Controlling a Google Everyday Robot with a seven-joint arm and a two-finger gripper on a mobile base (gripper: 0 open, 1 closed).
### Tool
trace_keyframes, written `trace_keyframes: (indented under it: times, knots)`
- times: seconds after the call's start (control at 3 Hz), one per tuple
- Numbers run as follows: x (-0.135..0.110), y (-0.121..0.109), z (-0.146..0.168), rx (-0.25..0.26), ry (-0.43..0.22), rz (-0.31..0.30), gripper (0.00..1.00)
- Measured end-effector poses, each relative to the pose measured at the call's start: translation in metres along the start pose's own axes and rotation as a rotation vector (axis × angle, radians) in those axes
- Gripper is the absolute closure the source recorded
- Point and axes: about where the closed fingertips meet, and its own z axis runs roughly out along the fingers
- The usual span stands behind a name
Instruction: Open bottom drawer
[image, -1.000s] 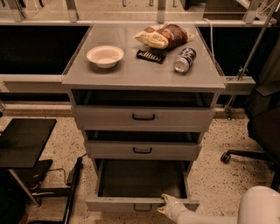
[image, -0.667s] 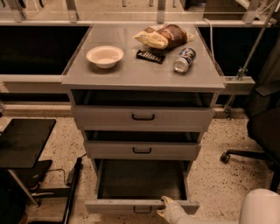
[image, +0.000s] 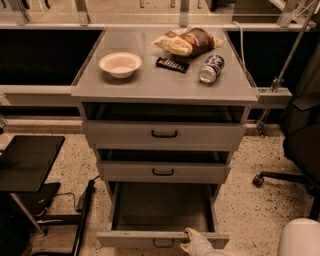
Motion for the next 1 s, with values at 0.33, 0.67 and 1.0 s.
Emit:
trace_keyframes:
  times: [0.33,0.67,1.0]
  knots:
    - [-0.002,-0.002,-0.003,0.000,0.000,0.000,1.00]
    - [0.003,0.012,-0.010,0.011,0.011,0.004,1.00]
    - [0.003,0.012,-0.010,0.011,0.011,0.004,0.81]
